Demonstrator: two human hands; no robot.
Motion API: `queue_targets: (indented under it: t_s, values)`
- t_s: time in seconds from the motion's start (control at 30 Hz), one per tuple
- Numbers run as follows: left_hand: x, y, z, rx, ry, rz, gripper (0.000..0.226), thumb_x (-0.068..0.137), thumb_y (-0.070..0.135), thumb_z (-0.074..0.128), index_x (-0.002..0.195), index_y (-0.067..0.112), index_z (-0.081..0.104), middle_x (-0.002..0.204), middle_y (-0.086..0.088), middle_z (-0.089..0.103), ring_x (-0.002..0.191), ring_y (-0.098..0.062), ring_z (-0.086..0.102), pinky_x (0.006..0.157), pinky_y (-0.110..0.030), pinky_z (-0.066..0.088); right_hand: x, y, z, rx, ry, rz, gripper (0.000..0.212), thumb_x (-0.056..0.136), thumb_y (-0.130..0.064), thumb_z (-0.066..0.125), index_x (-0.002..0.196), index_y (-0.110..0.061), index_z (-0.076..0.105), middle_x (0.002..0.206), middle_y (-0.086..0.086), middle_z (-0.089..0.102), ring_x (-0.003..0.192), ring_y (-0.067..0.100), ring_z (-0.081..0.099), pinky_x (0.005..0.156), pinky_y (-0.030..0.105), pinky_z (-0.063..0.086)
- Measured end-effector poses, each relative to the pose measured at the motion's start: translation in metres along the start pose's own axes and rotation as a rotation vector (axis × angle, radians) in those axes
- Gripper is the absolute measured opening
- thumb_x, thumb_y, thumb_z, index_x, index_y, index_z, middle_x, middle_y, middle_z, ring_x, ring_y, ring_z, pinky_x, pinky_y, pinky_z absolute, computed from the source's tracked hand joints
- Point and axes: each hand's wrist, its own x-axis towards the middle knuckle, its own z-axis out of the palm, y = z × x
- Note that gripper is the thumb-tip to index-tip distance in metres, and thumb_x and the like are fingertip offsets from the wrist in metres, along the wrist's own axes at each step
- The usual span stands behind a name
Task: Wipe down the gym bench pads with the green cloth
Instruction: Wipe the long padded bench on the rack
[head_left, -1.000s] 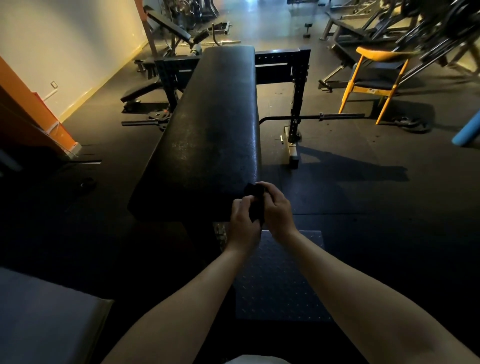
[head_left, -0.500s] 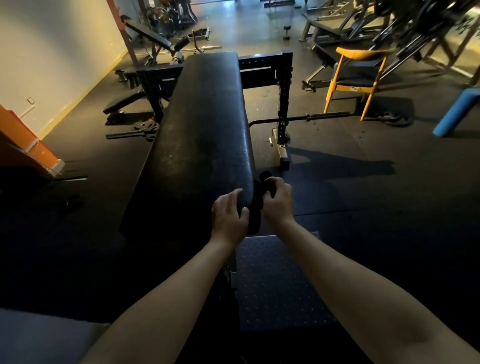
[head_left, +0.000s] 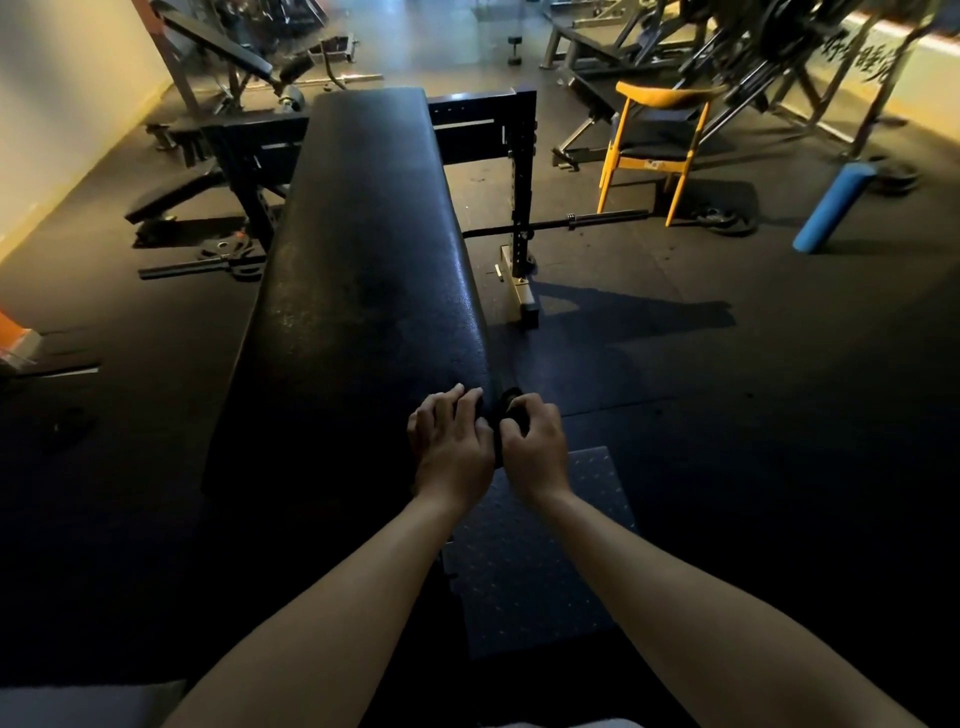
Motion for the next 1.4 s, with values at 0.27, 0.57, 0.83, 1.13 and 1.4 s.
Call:
queue_targets:
  t_s: [0.27, 0.57, 0.83, 1.13, 1.4]
  values:
    - [0.005, 0.008, -0.002, -0.046, -0.015, -0.093, 0.038, 0.103, 0.040, 0.038, 0.140, 0.032, 0.041, 0.148, 0.004, 0.033, 0.139, -0.020, 0.016, 0.118, -0.042, 0.015, 0.038, -0.016, 0.006, 0.048, -0.047, -0.002, 0.018, 0.095, -0.009, 0.051, 0.112, -0.013, 0.055, 0.115, 0.005, 0.042, 0.094, 0.014, 0.047, 0.070, 0.014, 0.037]
    - [0.010, 0.024, 0.008, 0.063, 0.079, -0.243, 0.031, 0.101, 0.048, 0.040, 0.131, 0.037, 0.042, 0.138, 0.005, 0.034, 0.133, -0.020, 0.019, 0.115, -0.042, 0.016, 0.102, -0.021, 0.008, 0.107, -0.252, 0.022, 0.026, 0.097, -0.016, 0.051, 0.123, -0.016, 0.051, 0.124, 0.011, 0.045, 0.102, 0.024, 0.055, 0.088, 0.044, 0.056]
    - [0.040, 0.051, 0.015, 0.079, 0.123, -0.540, 0.035, 0.104, 0.044, 0.036, 0.138, 0.039, 0.042, 0.144, -0.001, 0.030, 0.135, -0.026, 0.021, 0.114, -0.044, 0.019, 0.072, 0.015, -0.015, -0.003, -0.434, -0.061, 0.017, 0.089, -0.036, 0.051, 0.105, -0.030, 0.053, 0.105, -0.001, 0.050, 0.089, 0.019, 0.056, 0.084, 0.049, 0.053]
    - [0.037, 0.050, 0.026, 0.221, 0.188, -0.472, 0.041, 0.102, 0.047, 0.032, 0.138, 0.036, 0.047, 0.153, 0.002, 0.030, 0.135, -0.022, 0.021, 0.111, -0.040, 0.012, 0.142, -0.013, -0.024, 0.048, -0.558, -0.049, 0.026, 0.096, -0.017, 0.055, 0.122, -0.018, 0.052, 0.123, 0.011, 0.047, 0.103, 0.027, 0.058, 0.088, 0.047, 0.056]
    - [0.040, 0.041, 0.035, 0.261, 0.250, -0.429, 0.058, 0.094, 0.053, 0.018, 0.131, 0.029, 0.055, 0.144, -0.003, 0.046, 0.127, -0.027, 0.033, 0.107, -0.047, 0.021, 0.106, -0.003, -0.018, 0.018, -0.501, -0.014, 0.018, 0.091, -0.028, 0.054, 0.109, -0.028, 0.053, 0.107, 0.003, 0.054, 0.089, 0.020, 0.057, 0.082, 0.044, 0.055]
